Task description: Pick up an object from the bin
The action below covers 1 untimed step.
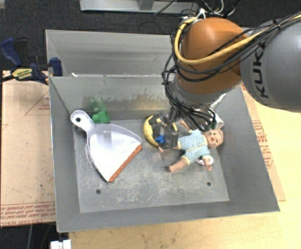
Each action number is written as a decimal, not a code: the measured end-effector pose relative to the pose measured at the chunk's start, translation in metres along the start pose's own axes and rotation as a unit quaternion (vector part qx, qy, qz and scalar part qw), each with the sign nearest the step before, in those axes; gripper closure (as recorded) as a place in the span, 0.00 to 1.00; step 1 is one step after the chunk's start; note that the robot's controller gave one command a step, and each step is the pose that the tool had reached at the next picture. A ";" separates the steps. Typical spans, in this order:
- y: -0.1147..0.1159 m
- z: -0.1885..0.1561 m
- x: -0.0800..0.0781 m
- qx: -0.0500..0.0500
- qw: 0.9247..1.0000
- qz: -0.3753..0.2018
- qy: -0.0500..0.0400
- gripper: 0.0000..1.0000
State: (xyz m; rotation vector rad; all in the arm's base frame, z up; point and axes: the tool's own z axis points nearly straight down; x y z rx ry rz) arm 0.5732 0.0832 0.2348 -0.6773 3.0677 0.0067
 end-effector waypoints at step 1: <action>0.004 -0.064 -0.003 0.001 1.000 -0.004 -0.004 1.00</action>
Offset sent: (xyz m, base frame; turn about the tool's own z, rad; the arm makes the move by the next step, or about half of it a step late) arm 0.0007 0.0014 -0.1523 -0.4837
